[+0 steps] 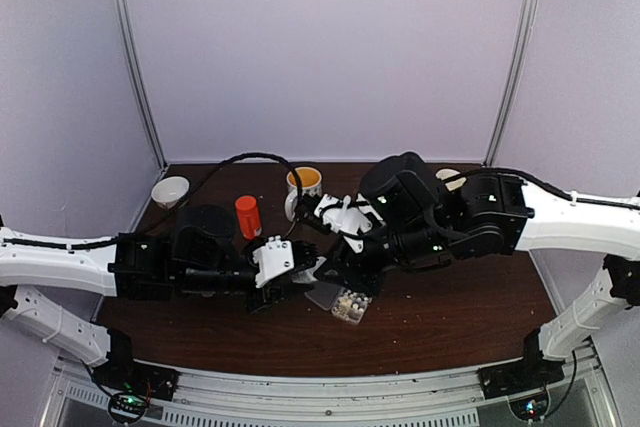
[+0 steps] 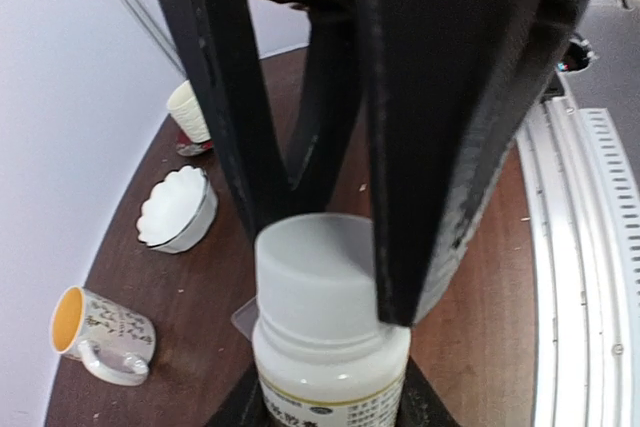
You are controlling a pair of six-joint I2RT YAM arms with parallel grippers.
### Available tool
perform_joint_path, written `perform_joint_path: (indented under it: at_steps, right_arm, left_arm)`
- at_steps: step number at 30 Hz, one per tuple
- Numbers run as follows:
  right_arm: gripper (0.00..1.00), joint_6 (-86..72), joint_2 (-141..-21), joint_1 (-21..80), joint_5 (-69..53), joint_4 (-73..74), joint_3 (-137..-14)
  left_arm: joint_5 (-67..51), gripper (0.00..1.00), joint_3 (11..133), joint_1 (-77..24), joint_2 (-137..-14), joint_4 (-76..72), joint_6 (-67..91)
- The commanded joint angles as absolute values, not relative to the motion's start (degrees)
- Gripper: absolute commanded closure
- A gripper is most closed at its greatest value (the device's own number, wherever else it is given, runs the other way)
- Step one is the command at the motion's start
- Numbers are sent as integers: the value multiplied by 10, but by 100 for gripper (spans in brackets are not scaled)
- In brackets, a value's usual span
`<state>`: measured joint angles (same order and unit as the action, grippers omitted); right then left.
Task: Sort the pills into containers
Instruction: Screw the lid of the pill bottle onto the pill bottle.
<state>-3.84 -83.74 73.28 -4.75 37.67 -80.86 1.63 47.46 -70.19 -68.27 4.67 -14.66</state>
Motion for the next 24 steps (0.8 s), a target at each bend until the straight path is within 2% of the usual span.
perform_joint_path:
  at_steps: [1,5,11,22,23,24]
  right_arm:
    - [100,-274,-862,722,-73,283,-781]
    - [100,-359,-877,706,-103,272,-777]
    - [100,-489,-859,663,-176,169,-698]
    - [100,-748,-807,601,-247,-131,-516]
    - [98,-756,-802,597,-248,-143,-509]
    - [91,-754,-798,594,-247,-141,-509]
  left_arm:
    - [152,94,479,-703,-697,-90,-235]
    - [201,95,475,-710,-714,-121,-289]
    - [270,95,461,-724,-743,-186,-379]
    - [428,96,482,-765,-823,-243,-539]
    - [430,96,482,-766,-824,-246,-539]
    - [426,96,481,-766,-823,-246,-533]
